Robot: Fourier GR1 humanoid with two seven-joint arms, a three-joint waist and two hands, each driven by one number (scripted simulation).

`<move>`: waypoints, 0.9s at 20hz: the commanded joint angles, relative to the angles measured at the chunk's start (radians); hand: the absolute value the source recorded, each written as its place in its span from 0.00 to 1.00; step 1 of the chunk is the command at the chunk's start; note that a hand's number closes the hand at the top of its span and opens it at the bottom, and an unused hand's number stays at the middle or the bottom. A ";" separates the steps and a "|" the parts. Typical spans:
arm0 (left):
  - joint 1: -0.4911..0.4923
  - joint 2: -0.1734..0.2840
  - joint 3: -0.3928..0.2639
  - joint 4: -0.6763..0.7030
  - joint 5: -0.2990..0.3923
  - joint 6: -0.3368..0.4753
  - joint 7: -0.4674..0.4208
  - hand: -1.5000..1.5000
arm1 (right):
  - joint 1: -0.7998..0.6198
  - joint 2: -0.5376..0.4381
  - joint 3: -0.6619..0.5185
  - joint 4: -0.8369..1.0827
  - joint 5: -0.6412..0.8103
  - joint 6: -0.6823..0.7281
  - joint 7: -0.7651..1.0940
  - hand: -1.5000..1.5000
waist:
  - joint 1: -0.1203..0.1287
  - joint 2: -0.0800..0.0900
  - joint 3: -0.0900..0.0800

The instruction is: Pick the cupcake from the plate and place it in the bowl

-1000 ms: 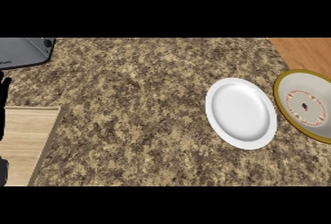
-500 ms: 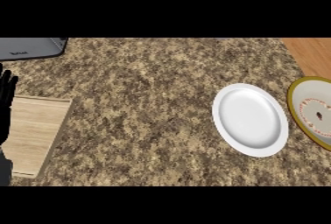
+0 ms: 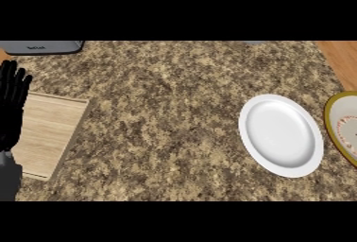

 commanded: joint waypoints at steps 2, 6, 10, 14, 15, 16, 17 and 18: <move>-0.037 0.006 -0.012 -0.017 -0.002 0.002 0.035 0.50 | -0.050 -0.057 -0.031 -0.061 -0.130 0.221 0.083 1.00 | 0.027 0.003 -0.001; -0.018 -0.037 -0.042 0.002 -0.029 0.015 -0.005 0.50 | -0.078 -0.039 -0.013 -0.173 -0.198 0.292 0.233 1.00 | 0.026 0.005 -0.001; -0.055 -0.037 -0.036 0.018 -0.026 0.025 0.006 0.50 | -0.154 0.012 0.049 -0.394 -0.260 0.301 0.478 1.00 | 0.031 0.005 -0.001; -0.054 0.001 -0.018 -0.013 -0.005 -0.003 0.046 0.50 | -0.243 0.035 0.167 -0.497 -0.284 0.289 0.647 1.00 | 0.046 0.006 0.000; -0.100 -0.038 -0.051 0.051 -0.051 0.039 0.013 0.50 | -0.277 0.053 0.207 -0.547 -0.287 0.262 0.692 1.00 | 0.041 0.009 0.000; -0.116 0.020 -0.010 0.037 -0.003 -0.003 0.074 0.50 | -0.259 0.137 0.258 -0.580 -0.252 0.225 0.677 1.00 | 0.043 0.007 0.001; -0.084 -0.016 -0.019 0.060 -0.021 0.007 -0.001 0.50 | -0.278 0.152 0.301 -0.583 -0.235 0.208 0.693 1.00 | 0.044 0.008 0.001; -0.041 -0.076 -0.067 0.072 -0.059 0.025 -0.059 0.50 | -0.314 0.129 0.313 -0.612 -0.277 0.238 0.775 1.00 | 0.045 0.009 0.000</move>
